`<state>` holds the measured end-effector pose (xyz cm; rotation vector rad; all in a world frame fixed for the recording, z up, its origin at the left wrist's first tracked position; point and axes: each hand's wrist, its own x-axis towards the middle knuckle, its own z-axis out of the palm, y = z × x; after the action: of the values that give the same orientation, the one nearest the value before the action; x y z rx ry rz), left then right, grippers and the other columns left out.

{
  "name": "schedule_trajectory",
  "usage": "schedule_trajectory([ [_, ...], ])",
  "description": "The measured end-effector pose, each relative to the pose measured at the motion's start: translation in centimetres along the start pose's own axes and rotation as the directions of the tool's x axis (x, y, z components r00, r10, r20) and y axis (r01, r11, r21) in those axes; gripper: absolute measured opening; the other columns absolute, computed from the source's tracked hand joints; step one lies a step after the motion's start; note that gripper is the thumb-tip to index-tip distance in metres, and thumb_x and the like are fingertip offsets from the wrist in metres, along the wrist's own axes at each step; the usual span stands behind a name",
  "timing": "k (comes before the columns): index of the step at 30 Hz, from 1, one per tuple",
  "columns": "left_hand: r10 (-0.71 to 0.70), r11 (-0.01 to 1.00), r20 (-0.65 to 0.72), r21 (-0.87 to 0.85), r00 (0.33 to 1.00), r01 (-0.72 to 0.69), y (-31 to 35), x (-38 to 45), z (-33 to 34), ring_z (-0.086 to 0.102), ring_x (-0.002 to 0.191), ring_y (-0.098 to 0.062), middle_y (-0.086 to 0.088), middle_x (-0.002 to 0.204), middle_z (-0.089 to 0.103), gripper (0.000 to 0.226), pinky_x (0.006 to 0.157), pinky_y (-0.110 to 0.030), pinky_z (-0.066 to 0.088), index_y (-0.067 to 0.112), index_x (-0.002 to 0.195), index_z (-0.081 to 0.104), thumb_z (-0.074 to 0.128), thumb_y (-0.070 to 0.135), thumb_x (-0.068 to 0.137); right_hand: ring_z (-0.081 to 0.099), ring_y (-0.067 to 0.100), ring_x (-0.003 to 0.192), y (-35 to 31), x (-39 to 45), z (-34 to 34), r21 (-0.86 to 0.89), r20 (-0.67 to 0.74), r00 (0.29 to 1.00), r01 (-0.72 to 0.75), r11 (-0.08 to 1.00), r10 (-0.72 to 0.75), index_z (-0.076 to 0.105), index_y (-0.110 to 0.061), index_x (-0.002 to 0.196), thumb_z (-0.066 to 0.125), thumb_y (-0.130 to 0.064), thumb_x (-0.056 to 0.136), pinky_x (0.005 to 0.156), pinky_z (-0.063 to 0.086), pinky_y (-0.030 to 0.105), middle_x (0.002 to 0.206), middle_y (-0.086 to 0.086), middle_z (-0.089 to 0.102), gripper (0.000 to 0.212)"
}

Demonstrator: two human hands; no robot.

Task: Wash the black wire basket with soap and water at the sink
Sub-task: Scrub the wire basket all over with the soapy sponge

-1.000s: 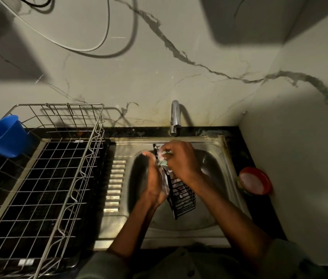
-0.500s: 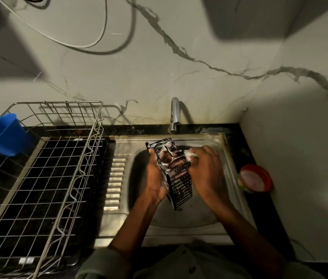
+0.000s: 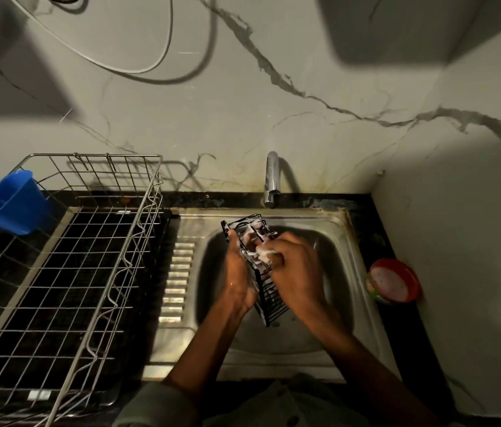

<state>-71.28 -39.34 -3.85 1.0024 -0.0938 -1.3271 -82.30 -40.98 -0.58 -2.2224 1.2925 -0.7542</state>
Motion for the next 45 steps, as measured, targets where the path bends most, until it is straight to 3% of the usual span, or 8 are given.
schedule_trajectory([
  [4, -0.032, 0.998, 0.040, -0.056, 0.999, 0.034, -0.3, 0.2, -0.6, 0.076, 0.081, -0.024, -0.011, 0.094, 0.079, 0.076, 0.074, -0.035, 0.061, 0.016, 0.096, 0.082, 0.025, 0.065, 0.106, 0.061, 0.017, 0.104, 1.4, 0.7, -1.0, -0.043, -0.212, 0.964, -0.175, 0.984, 0.162, 0.075, -0.026, 0.106, 0.069, -0.002, 0.084, 0.084, 0.050, 0.029, 0.109, -0.010, 0.069, 0.033],
  [8, -0.072, 0.977, -0.043, -0.204, 0.997, 0.062, 0.1, 0.9, -0.9, 0.072, 0.078, -0.026, -0.016, 0.098, 0.072, 0.065, 0.069, -0.032, 0.062, 0.010, 0.107, 0.069, 0.030, 0.062, 0.107, 0.057, 0.010, 0.093, 0.2, -1.9, 1.0, -0.013, -0.051, 0.979, 0.195, 0.981, -0.196, 0.075, -0.028, 0.098, 0.065, -0.006, 0.083, 0.078, 0.047, 0.023, 0.104, -0.012, 0.069, 0.029],
  [12, -0.137, 0.958, -0.065, -0.262, 0.988, 0.116, 0.7, 1.2, -0.8, 0.073, 0.088, -0.035, -0.023, 0.112, 0.072, 0.064, 0.076, -0.042, 0.061, 0.010, 0.115, 0.069, 0.029, 0.060, 0.106, 0.063, 0.011, 0.098, 1.5, 0.0, 0.4, 0.121, -0.192, 0.965, -0.159, 0.980, 0.180, 0.072, -0.032, 0.108, 0.071, -0.019, 0.089, 0.083, 0.055, 0.033, 0.108, -0.013, 0.071, 0.023],
  [15, -0.140, 0.948, -0.055, -0.296, 0.989, 0.118, 0.7, 1.6, -1.0, 0.069, 0.071, -0.030, -0.018, 0.086, 0.070, 0.058, 0.062, -0.034, 0.059, 0.010, 0.087, 0.065, 0.033, 0.053, 0.107, 0.061, 0.017, 0.094, 0.0, -1.5, 0.8, 0.045, -0.101, 0.987, 0.132, 0.990, -0.127, 0.075, -0.027, 0.103, 0.067, -0.013, 0.088, 0.079, 0.049, 0.030, 0.105, -0.009, 0.072, 0.022],
  [21, -0.182, 0.922, -0.035, -0.354, 0.983, 0.158, 1.4, 2.1, -1.7, 0.063, 0.126, -0.042, -0.027, 0.130, 0.067, 0.049, 0.099, -0.057, 0.054, 0.013, 0.115, 0.066, 0.036, 0.049, 0.106, 0.065, 0.011, 0.097, 2.6, -0.2, -0.3, 0.074, -0.219, 0.957, -0.181, 0.981, 0.193, 0.073, -0.023, 0.110, 0.072, -0.012, 0.089, 0.083, 0.057, 0.036, 0.108, -0.006, 0.072, 0.024],
  [25, -0.176, 0.913, -0.049, -0.382, 0.983, 0.144, 1.8, 2.1, -1.6, 0.075, 0.077, -0.037, -0.025, 0.089, 0.073, 0.048, 0.069, -0.048, 0.064, 0.007, 0.102, 0.066, 0.032, 0.039, 0.110, 0.063, 0.014, 0.091, 0.2, -1.9, 1.0, 0.065, -0.040, 0.974, 0.224, 0.973, -0.221, 0.077, -0.025, 0.095, 0.069, -0.007, 0.086, 0.080, 0.052, 0.031, 0.101, -0.010, 0.072, 0.022],
  [29, -0.176, 0.917, -0.055, -0.373, 0.983, 0.143, 1.6, 1.6, -1.5, 0.071, 0.104, -0.040, -0.023, 0.110, 0.074, 0.052, 0.091, -0.054, 0.058, 0.012, 0.110, 0.069, 0.030, 0.046, 0.109, 0.063, 0.016, 0.097, 1.9, 0.1, 0.7, 0.013, -0.173, 0.969, -0.179, 0.984, 0.179, 0.073, -0.029, 0.104, 0.070, -0.013, 0.087, 0.080, 0.055, 0.040, 0.106, -0.011, 0.069, 0.023],
  [45, -0.171, 0.913, -0.144, -0.394, 0.975, 0.102, 2.2, 1.3, -1.3, 0.073, 0.067, -0.035, -0.023, 0.078, 0.071, 0.050, 0.056, -0.040, 0.061, 0.009, 0.090, 0.059, 0.029, 0.043, 0.111, 0.054, 0.013, 0.096, 1.1, -1.4, 2.3, 0.216, -0.010, 0.990, 0.139, 0.966, -0.140, 0.079, -0.022, 0.092, 0.072, -0.003, 0.075, 0.085, 0.044, 0.036, 0.103, -0.010, 0.062, 0.026],
])
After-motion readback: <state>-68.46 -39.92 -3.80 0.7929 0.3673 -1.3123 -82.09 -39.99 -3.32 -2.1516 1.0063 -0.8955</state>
